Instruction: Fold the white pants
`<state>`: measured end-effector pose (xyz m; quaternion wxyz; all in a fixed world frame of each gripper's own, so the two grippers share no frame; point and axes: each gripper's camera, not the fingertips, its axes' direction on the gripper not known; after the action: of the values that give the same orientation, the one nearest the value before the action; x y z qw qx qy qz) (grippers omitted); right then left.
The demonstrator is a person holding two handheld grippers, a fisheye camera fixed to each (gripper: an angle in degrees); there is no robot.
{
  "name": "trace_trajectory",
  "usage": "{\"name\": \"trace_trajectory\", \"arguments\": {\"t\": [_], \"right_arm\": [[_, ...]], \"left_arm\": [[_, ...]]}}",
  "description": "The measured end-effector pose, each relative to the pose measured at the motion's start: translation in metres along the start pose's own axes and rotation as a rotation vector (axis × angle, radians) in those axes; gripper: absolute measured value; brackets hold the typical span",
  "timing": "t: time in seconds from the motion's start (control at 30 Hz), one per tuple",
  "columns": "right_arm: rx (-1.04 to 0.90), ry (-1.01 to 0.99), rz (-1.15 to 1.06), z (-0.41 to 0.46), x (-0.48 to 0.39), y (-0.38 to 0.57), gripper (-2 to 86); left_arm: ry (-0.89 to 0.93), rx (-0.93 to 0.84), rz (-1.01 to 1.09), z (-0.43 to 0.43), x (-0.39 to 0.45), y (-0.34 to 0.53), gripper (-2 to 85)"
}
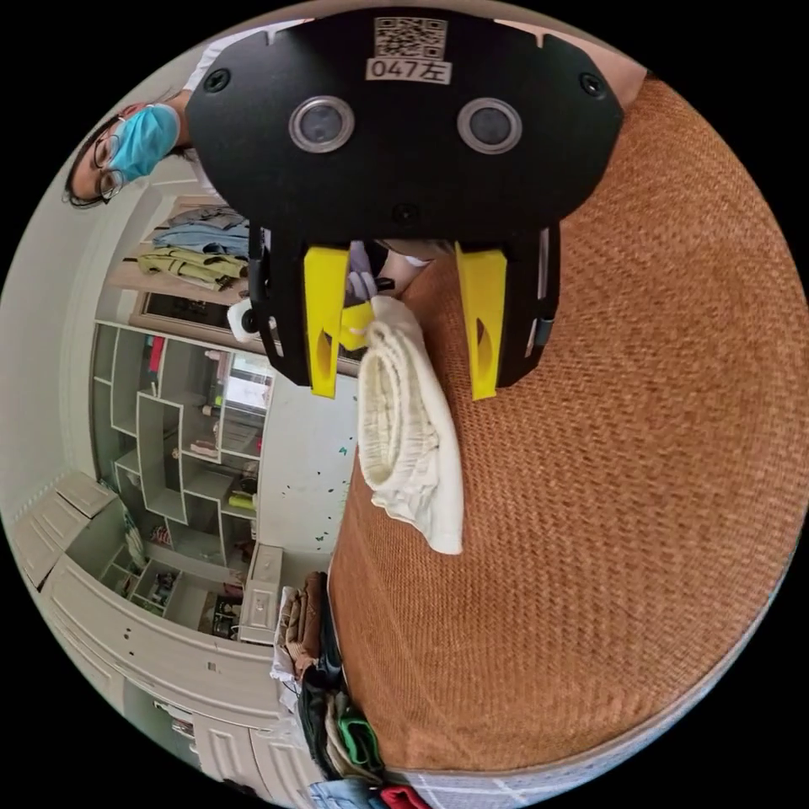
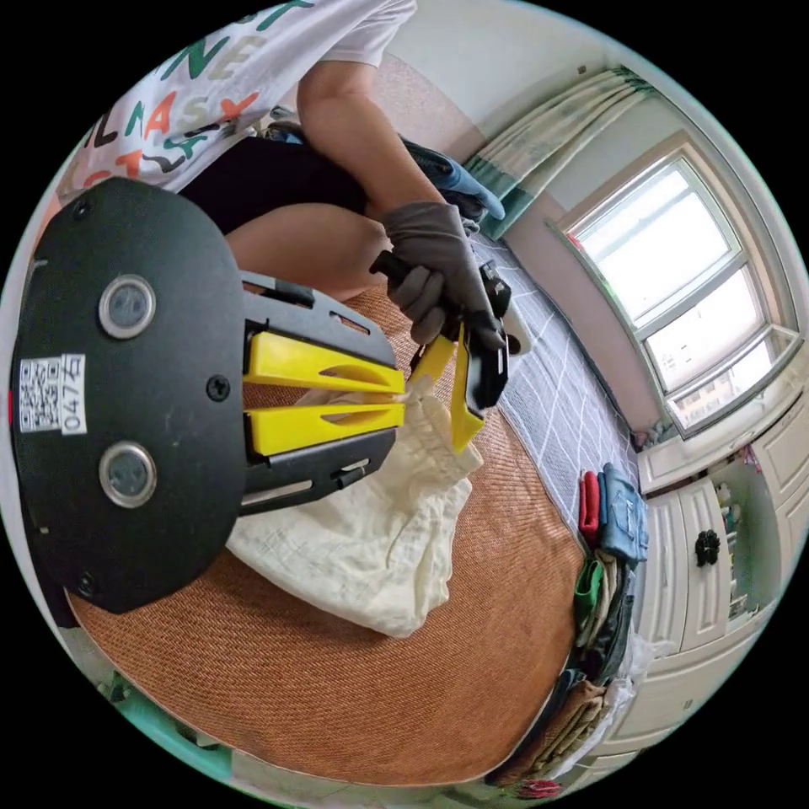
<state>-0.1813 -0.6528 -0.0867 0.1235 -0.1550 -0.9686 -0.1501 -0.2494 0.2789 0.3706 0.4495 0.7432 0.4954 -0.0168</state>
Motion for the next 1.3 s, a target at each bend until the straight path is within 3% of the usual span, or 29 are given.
{"name": "trace_trajectory", "arguments": {"t": [0.1,0.27,0.5,0.67,0.77,0.93,1.03,1.23,1.3], "right_arm": [[-0.03,0.009,-0.04,0.003,-0.006,0.004,-0.4],[-0.054,-0.008,-0.047,-0.002,-0.002,0.013,-0.6],[0.031,0.0,-0.06,-0.046,0.005,0.034,-1.1],[0.142,0.074,-0.058,-0.102,0.015,0.055,-1.1],[0.183,0.08,-0.044,-0.117,0.025,0.066,-1.2],[0.184,0.002,-0.009,-0.11,0.037,0.074,-1.2],[0.168,-0.03,-0.044,-0.102,0.032,0.07,-1.2],[0.123,-0.112,-0.103,-0.076,0.021,0.061,-1.2],[0.088,-0.142,-0.117,-0.066,0.017,0.058,-1.2]], "left_arm": [[0.014,-0.021,0.009,-0.003,-0.014,0.016,16.5],[-0.116,-0.004,0.067,-0.048,-0.033,0.06,6.9],[-0.127,0.063,0.206,-0.126,-0.031,0.139,5.1],[-0.348,0.228,0.434,-0.227,0.044,0.285,4.8],[-0.468,0.359,0.464,-0.295,0.069,0.395,4.9],[-0.457,0.486,0.44,-0.403,0.097,0.558,4.9],[-0.397,0.534,0.339,-0.47,0.101,0.668,4.9],[-0.797,0.617,-0.289,-0.561,0.004,0.896,5.2],[-0.761,0.635,-0.465,-0.579,-0.049,0.955,5.3]]}}
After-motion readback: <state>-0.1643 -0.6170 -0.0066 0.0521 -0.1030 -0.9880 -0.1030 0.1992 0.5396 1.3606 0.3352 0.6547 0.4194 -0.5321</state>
